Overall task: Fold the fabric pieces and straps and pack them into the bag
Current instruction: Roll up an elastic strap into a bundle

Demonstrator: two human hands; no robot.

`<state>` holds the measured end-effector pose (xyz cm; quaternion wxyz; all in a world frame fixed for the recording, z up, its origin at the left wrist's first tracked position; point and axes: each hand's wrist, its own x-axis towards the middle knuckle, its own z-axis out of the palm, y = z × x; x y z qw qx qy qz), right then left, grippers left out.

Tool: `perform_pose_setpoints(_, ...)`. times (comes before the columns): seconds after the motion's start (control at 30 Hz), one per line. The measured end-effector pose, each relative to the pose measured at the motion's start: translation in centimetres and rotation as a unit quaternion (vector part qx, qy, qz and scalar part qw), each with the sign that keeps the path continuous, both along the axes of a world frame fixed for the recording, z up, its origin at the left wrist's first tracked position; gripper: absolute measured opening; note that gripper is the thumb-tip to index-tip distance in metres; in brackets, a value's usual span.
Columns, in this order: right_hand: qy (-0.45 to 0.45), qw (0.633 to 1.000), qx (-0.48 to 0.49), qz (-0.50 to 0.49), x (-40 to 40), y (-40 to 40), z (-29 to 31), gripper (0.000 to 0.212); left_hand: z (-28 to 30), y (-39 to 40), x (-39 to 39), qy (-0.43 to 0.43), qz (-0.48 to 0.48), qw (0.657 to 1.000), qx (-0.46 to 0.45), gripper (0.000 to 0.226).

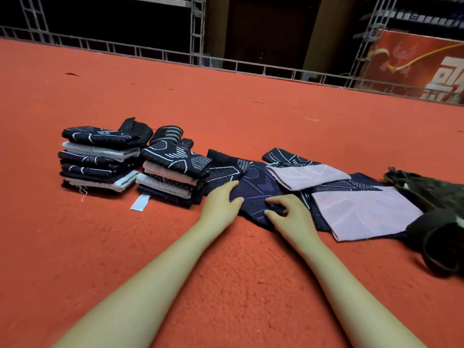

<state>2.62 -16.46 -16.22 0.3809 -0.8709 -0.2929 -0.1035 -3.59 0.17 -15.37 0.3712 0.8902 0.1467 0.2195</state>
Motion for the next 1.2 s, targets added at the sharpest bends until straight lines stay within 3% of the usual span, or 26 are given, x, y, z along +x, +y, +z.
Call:
perform_pose_setpoints(0.23, -0.047, 0.992, 0.107, 0.045, -1.7, -0.3, 1.7, 0.020, 3.8, -0.6, -2.2, -0.245, 0.034, 0.969, 0.004, 0.028)
perform_pose_setpoints(0.3, -0.051, 0.990, 0.119, 0.052, -2.1, -0.4, 2.0, 0.024, 4.5, -0.3, -2.6, -0.258, 0.048, 0.958, -0.118, 0.028)
perform_pose_setpoints(0.37, -0.054, 0.989, 0.119, 0.063, -2.5, -0.4, 2.1, 0.027, 4.9, -0.1, -3.0, -0.245, -0.005, 0.903, -0.354, 0.021)
perform_pose_setpoints(0.4, -0.058, 0.989, 0.115, 0.068, -2.7, -0.3, 2.1, 0.029, 4.9, -0.1, -3.2, -0.238, -0.026, 0.877, -0.416, 0.016)
perform_pose_setpoints(0.43, -0.065, 0.989, 0.112, 0.072, -2.8, -0.3, 2.1, 0.030, 4.9, -0.2, -3.4, -0.232, -0.037, 0.878, -0.418, 0.017)
perform_pose_setpoints(0.53, -0.065, 0.987, 0.129, 0.071, -3.1, -0.2, 2.4, 0.033, 5.5, -0.9, -4.2, -0.252, -0.054, 0.935, -0.243, 0.023)
perform_pose_setpoints(0.67, -0.023, 0.969, 0.236, 0.064, -4.0, -0.4, 4.4, 0.037, 6.8, -2.4, -5.5, -0.281, -0.174, 0.933, -0.145, 0.025)
perform_pose_setpoints(0.87, -0.087, 0.961, 0.209, 0.158, -4.3, -1.5, 5.9, 0.037, 7.7, -3.1, -6.7, -0.298, -0.244, 0.915, -0.122, 0.025)
perform_pose_setpoints(1.03, -0.054, 0.952, 0.264, 0.143, -5.0, -1.5, 5.9, 0.013, 7.2, -1.9, -5.9, -0.298, -0.194, 0.923, -0.145, 0.022)
perform_pose_setpoints(1.1, -0.069, 0.955, 0.266, 0.109, -5.2, -1.7, 6.0, 0.015, 6.9, -1.5, -5.6, -0.292, -0.167, 0.929, -0.155, 0.021)
perform_pose_setpoints(1.2, -0.112, 0.970, 0.186, 0.114, -5.1, -2.2, 5.9, 0.024, 6.7, -0.8, -5.3, -0.289, -0.132, 0.933, -0.171, 0.021)
